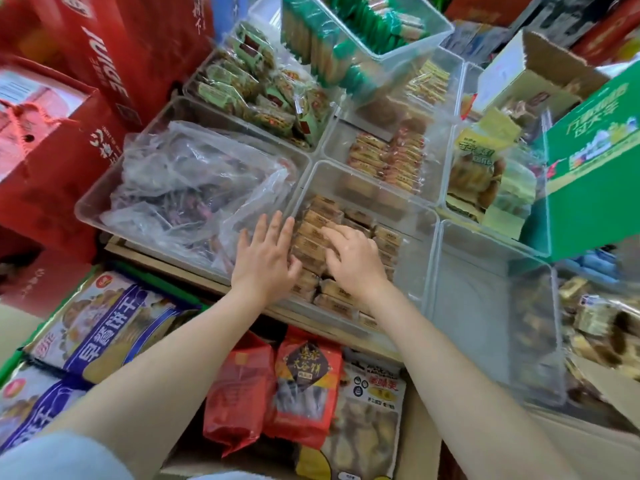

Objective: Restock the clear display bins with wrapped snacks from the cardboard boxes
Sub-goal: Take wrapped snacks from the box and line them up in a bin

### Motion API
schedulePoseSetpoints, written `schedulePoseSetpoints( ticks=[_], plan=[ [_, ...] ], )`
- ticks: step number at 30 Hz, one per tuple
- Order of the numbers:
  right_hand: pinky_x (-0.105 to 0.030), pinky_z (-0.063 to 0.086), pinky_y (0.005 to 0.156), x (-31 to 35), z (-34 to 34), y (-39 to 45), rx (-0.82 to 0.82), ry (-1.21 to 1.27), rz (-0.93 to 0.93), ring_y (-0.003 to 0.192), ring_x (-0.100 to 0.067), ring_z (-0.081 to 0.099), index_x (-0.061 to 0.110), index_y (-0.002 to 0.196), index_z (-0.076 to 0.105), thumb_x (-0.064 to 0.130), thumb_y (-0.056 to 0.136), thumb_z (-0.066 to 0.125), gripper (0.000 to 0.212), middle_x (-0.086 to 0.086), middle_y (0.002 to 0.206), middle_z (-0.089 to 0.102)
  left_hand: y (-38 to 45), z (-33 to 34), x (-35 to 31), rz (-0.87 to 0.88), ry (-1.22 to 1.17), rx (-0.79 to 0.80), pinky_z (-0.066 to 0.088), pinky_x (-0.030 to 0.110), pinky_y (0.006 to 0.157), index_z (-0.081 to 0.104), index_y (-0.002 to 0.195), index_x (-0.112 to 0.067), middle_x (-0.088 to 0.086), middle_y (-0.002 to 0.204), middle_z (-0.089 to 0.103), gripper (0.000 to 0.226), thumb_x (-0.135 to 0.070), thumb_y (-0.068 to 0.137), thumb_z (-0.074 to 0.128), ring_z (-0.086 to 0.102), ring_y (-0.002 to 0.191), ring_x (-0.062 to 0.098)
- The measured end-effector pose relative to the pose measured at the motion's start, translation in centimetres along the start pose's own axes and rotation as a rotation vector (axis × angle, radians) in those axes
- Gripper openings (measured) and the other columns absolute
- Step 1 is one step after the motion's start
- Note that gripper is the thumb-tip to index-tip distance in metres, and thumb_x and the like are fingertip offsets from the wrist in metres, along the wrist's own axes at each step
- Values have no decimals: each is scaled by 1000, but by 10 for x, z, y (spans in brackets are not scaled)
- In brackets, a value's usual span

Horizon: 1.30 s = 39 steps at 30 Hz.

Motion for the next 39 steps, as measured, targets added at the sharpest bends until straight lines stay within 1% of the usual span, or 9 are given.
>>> schedulePoseSetpoints(
  ticks=[4, 8, 12, 15, 19, 22, 29, 35, 39],
  plan=[
    [-34, 49, 97, -32, -44, -89, -70, 246, 17, 114, -19, 61, 15, 119, 70, 14, 101, 46, 30, -2, 120, 69, -11, -5, -27, -48, 208, 4, 15, 56, 121, 5, 160, -11, 16, 168, -2, 69, -38, 102, 29, -1, 155, 36],
    [-32, 53, 81, -98, -98, -201, -364, 301, 124, 90, -21, 68, 12, 104, 76, 6, 94, 54, 24, -3, 98, 75, -68, -4, -160, 198, -160, -17, 38, 49, 106, 44, 147, -8, 16, 155, 39, 54, -31, 98, 48, 44, 137, 36],
    [-29, 48, 64, -177, -141, -318, -668, 343, 321, 69, -17, 64, 13, 97, 74, 10, 93, 51, 23, 0, 80, 71, -157, 24, -314, 444, -457, 216, 37, 32, 102, 42, 148, -20, 2, 148, 41, 49, -34, 102, 51, 45, 133, 21],
    [-21, 40, 66, -236, -159, -396, -819, 303, 451, 72, -10, 58, 11, 91, 73, 10, 91, 49, 24, -1, 85, 72, -210, 32, -393, 567, -551, 200, 31, 28, 108, 46, 144, -15, 5, 147, 44, 55, -43, 97, 47, 42, 134, 23],
    [-32, 49, 74, -328, -131, -453, -597, 287, 716, 87, -20, 63, 13, 98, 71, 15, 97, 48, 23, -4, 94, 70, -245, 25, -466, 623, -537, 93, 26, 43, 119, 41, 149, -22, 2, 159, 33, 66, -53, 91, 37, 30, 145, 22],
    [-35, 49, 85, -389, -84, -463, -301, 204, 839, 110, -28, 61, 14, 119, 65, 22, 99, 49, 26, -10, 118, 65, -256, 40, -501, 637, -342, 25, 7, 36, 121, 31, 155, -24, 0, 167, 18, 67, -48, 95, 49, 13, 154, 20],
    [-52, 26, 115, -458, 20, -460, 315, -195, 741, 144, -43, 25, 21, 155, 22, 32, 101, 48, 61, -21, 160, 20, -256, 61, -510, 619, -269, 1, 6, 39, 125, 28, 157, -17, 2, 169, 9, 73, -26, 93, 60, -5, 155, 15],
    [-53, 19, 117, -467, 34, -457, 248, -345, 606, 140, -38, 32, 30, 151, 30, 29, 97, 54, 59, -15, 156, 29, -256, 61, -510, 583, -242, -12, 2, 35, 123, 27, 157, -22, -2, 169, 9, 71, -28, 94, 59, -6, 155, 12],
    [-47, 36, 108, -467, 20, -459, 98, 40, 634, 124, -35, 47, 29, 135, 45, 35, 89, 65, 51, -11, 138, 47, -256, 63, -510, 577, -228, -22, -2, 33, 120, 26, 158, -23, -3, 169, 9, 70, -29, 96, 57, -7, 155, 11]
  ],
)
Point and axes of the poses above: each hand's wrist, its own y-axis towards the middle knuckle, its own z-axis out of the palm, x = y × z, the point moved 8 cm from there along y, towards the middle knuckle
